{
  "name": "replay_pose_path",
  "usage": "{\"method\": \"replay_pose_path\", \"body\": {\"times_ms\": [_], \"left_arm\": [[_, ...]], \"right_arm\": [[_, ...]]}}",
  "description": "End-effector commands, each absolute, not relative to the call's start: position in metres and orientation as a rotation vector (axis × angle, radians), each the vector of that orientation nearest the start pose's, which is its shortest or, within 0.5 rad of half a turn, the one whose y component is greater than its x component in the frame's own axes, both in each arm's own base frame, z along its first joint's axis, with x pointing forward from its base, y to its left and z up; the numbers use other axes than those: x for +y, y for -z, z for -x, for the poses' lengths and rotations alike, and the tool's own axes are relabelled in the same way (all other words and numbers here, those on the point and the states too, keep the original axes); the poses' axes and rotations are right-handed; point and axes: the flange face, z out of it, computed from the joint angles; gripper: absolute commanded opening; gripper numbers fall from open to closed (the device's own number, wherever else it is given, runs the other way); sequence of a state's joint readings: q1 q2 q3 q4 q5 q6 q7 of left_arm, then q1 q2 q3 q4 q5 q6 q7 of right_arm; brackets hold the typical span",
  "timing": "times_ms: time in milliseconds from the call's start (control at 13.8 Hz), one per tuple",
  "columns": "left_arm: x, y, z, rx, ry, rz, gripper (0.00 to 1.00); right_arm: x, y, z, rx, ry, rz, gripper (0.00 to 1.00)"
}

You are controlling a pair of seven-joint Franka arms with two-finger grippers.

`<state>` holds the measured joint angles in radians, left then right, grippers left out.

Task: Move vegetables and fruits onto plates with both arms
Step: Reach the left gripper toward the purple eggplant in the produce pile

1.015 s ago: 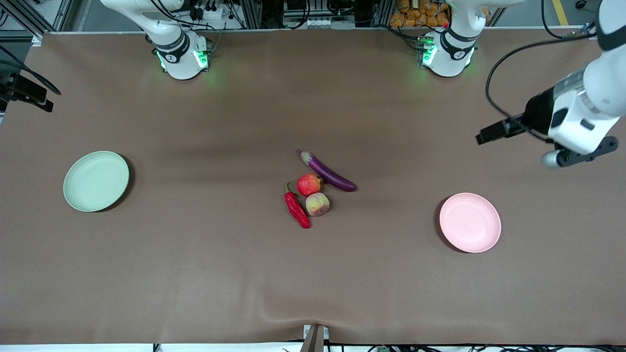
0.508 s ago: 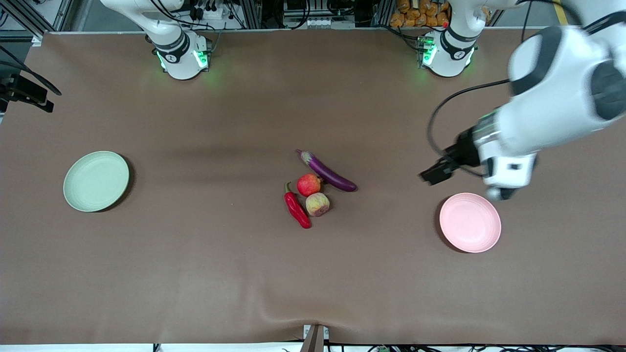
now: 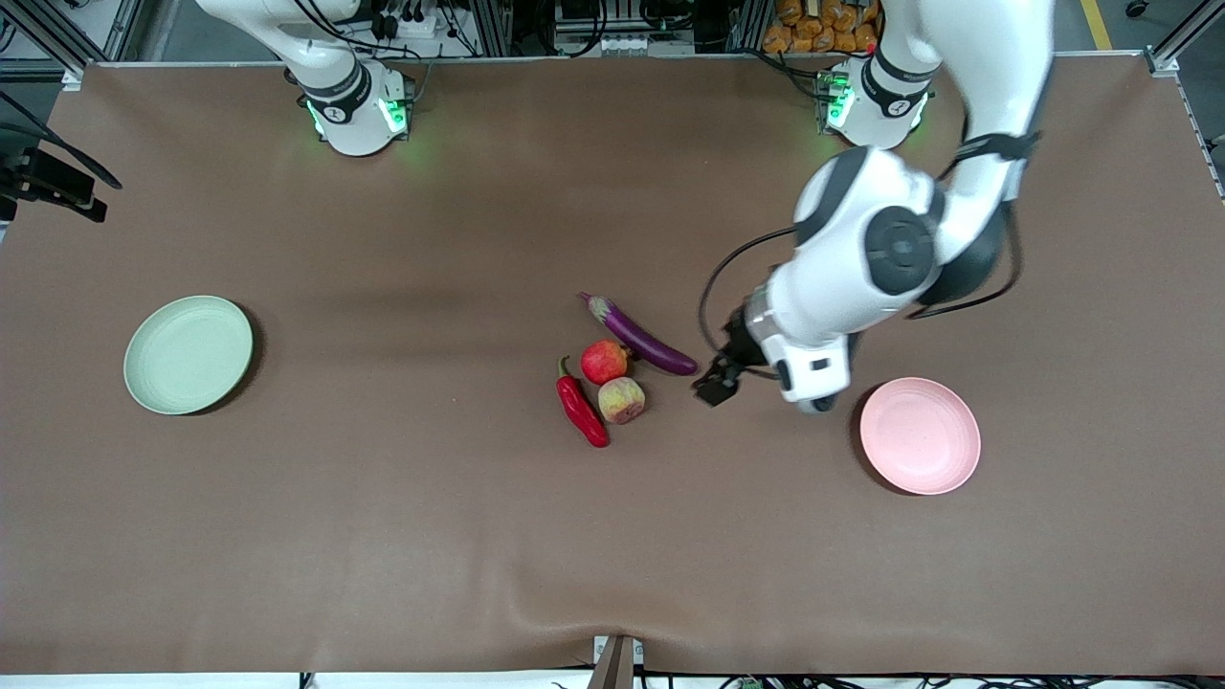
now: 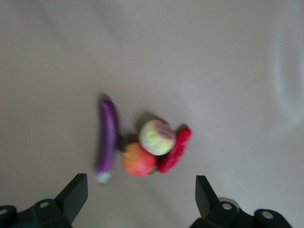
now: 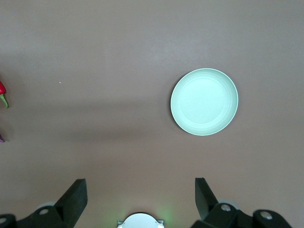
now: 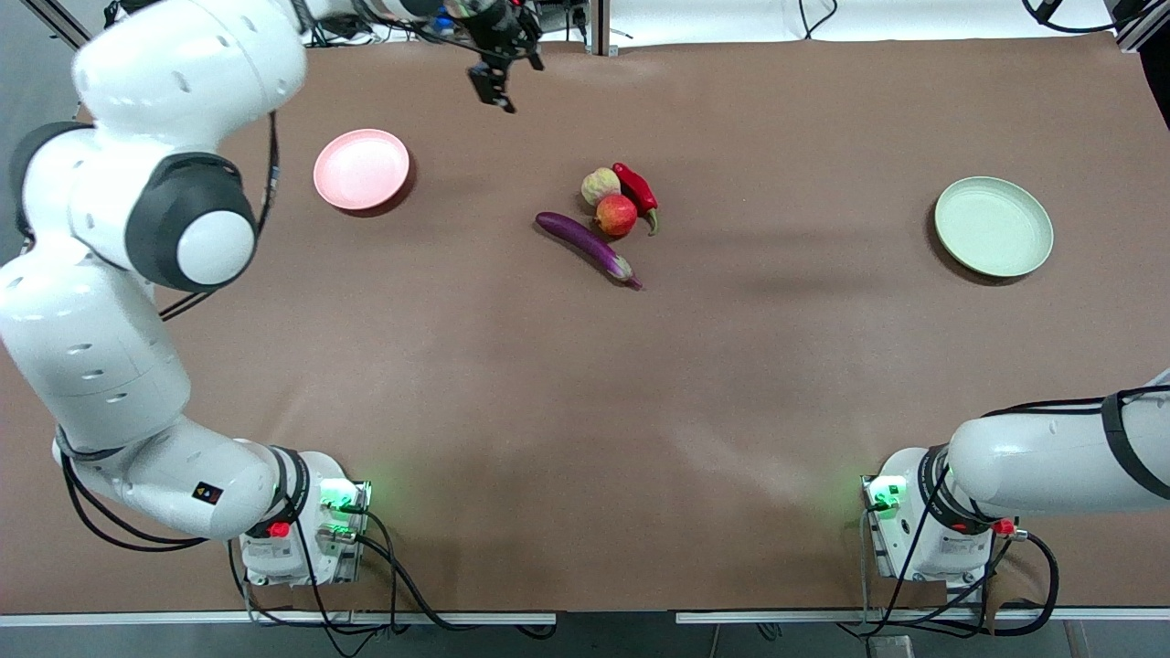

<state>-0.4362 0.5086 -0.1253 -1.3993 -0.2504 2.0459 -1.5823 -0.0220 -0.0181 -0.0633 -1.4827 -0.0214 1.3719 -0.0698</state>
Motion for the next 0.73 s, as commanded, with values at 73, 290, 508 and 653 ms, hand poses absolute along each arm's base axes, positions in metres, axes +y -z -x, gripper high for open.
{"method": "replay_pose_path", "body": {"times_ms": [73,290,508,653], "left_arm": [[-0.431,-0.386,-0.610,-2.088,-0.179,2.739,1.00],[-0.456,-0.356,-0.603,-2.280,-0.041,2.599,1.00],[-0.482,-0.306,-0.587,-2.311,0.039,2.506,1.00],[-0.493,-0.277,-0.582,-2.402,0.084,2.453,1.00]], "right_arm": [[-0.048,-0.662,-0.527,0.013,-0.152,3.152,1.00],[-0.049,-0.662,-0.527,0.016,-0.152,3.152,1.00],[-0.049,-0.662,-0.527,0.016,-0.152,3.152,1.00],[-0.051,-0.662,-0.526,0.020,-0.152,3.152,1.00]]}}
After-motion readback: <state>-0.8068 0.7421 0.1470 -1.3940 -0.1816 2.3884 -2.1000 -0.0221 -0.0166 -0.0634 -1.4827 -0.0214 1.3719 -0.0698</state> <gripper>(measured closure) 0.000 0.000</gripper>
